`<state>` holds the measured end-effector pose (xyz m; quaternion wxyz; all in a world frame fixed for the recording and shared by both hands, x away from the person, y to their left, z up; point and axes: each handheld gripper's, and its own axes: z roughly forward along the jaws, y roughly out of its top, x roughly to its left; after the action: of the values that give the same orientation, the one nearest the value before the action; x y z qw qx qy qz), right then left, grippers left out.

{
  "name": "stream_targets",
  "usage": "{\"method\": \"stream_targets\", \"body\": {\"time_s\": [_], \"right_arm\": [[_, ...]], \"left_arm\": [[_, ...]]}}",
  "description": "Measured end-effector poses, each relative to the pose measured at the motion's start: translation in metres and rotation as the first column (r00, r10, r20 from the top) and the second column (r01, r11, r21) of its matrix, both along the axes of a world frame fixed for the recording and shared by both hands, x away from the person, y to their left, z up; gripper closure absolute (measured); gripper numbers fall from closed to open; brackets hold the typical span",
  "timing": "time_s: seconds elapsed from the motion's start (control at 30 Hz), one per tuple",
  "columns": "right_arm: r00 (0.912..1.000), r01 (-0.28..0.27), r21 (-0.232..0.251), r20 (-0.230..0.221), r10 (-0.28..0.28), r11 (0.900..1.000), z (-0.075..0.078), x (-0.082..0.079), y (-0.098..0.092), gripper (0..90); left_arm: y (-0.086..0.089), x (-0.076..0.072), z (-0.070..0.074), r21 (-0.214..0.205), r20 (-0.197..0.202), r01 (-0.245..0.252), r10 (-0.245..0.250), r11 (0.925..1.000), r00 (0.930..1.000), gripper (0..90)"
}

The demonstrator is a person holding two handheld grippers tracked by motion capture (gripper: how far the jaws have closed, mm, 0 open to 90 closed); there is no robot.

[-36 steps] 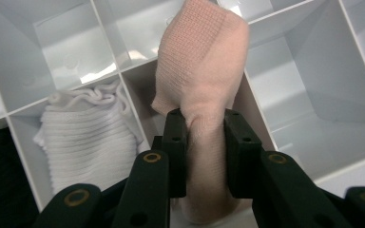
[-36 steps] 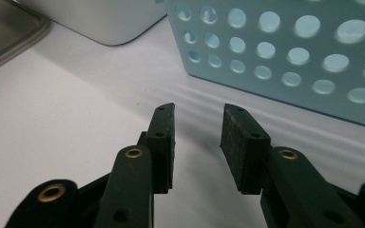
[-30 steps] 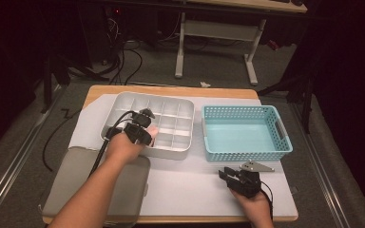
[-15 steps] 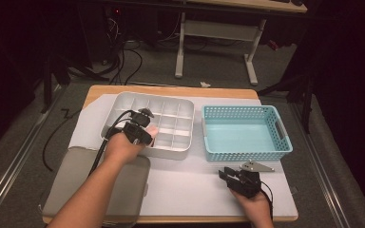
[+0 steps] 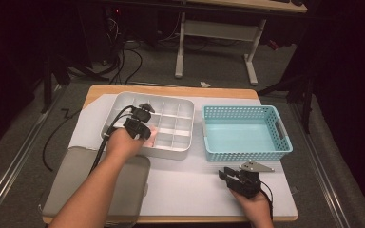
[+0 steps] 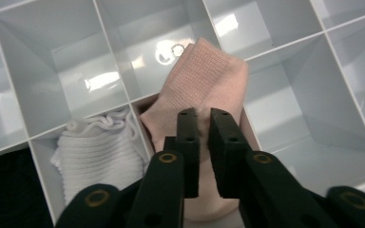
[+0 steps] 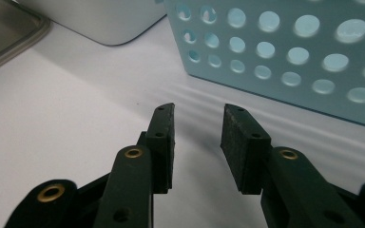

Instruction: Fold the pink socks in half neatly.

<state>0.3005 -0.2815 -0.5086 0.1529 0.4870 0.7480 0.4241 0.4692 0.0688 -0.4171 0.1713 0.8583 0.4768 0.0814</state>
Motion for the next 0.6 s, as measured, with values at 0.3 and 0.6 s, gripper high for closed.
{"method": "stream_targets", "body": {"time_s": [0.3, 0.6], "right_arm": [[1.0000, -0.001, 0.001, -0.001, 0.001, 1.0000, 0.000, 0.000, 0.000, 65.2], [1.0000, -0.001, 0.002, -0.002, 0.001, 1.0000, 0.000, 0.000, 0.000, 65.1]], "left_arm": [[-0.008, 0.004, -0.015, 0.028, -0.041, 0.012, -0.011, 0.9995, 0.9991, 83.2], [-0.008, 0.005, -0.018, 0.027, -0.051, 0.019, -0.018, 0.9994, 0.9985, 81.3]]}}
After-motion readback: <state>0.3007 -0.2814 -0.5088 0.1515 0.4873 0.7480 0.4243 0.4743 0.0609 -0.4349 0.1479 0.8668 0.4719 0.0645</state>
